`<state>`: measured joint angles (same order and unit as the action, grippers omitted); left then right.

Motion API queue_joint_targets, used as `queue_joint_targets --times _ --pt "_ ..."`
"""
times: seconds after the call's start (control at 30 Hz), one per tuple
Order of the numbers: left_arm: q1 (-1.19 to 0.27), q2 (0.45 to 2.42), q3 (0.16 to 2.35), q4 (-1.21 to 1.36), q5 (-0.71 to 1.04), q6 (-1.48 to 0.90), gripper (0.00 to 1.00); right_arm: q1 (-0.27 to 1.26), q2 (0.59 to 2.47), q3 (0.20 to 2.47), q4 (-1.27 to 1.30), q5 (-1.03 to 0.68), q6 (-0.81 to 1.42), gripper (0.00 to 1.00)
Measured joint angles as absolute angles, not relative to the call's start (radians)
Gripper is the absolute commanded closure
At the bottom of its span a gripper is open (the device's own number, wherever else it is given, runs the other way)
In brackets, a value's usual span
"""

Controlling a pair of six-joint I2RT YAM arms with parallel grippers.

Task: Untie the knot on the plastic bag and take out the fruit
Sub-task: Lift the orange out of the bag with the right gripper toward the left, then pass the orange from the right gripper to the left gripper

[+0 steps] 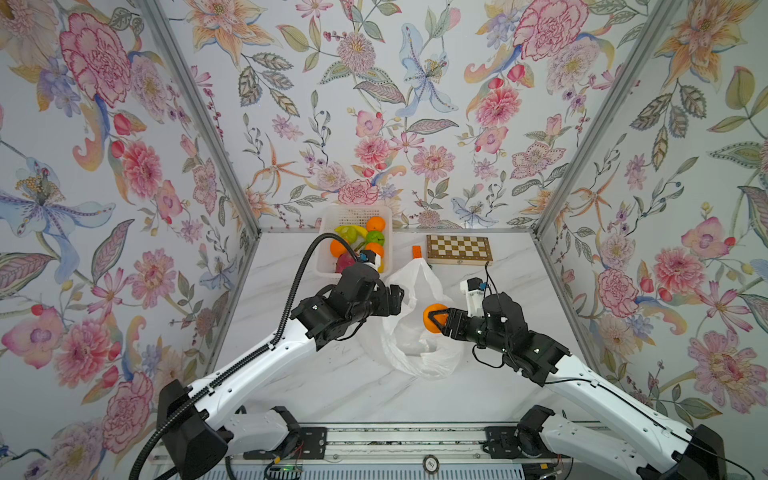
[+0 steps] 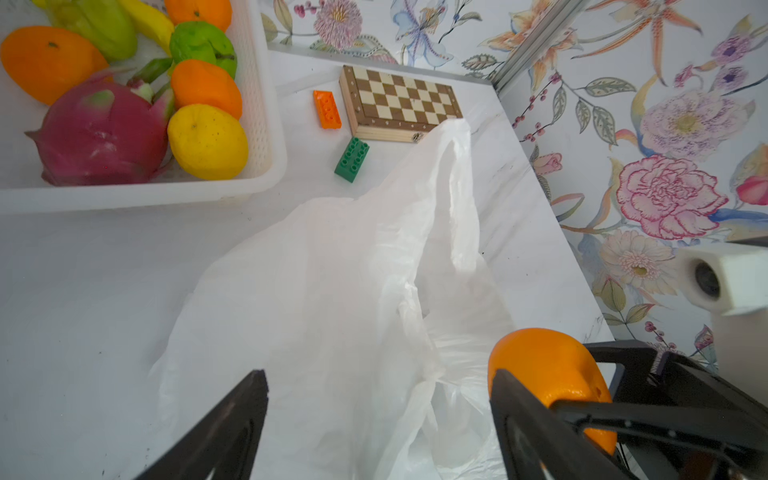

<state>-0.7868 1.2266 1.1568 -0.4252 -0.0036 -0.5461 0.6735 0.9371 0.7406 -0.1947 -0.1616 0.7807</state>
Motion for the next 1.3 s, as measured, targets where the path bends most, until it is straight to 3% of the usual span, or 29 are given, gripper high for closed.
queue_joint_targets --times 0.2,0.6,0.77,1.0,1.3 --pt "-0.787 1.083 1.108 -0.262 0.066 -0.373 0.24 0.575 0.971 0.903 -0.243 -0.291 0.821 0.6" --pt "-0.787 1.044 1.039 -0.08 0.278 -0.048 0.02 0.558 1.149 1.135 -0.262 -0.606 0.933 0.58" --pt "-0.787 1.087 1.041 -0.054 0.339 0.016 0.01 0.57 1.175 1.192 -0.266 -0.659 0.96 0.58" --pt "-0.787 1.154 1.064 -0.027 0.393 0.056 0.1 0.618 1.202 1.23 -0.265 -0.682 0.971 0.58" --pt "-0.791 1.161 1.064 -0.006 0.413 0.051 0.31 0.624 1.206 1.229 -0.25 -0.683 0.989 0.58"
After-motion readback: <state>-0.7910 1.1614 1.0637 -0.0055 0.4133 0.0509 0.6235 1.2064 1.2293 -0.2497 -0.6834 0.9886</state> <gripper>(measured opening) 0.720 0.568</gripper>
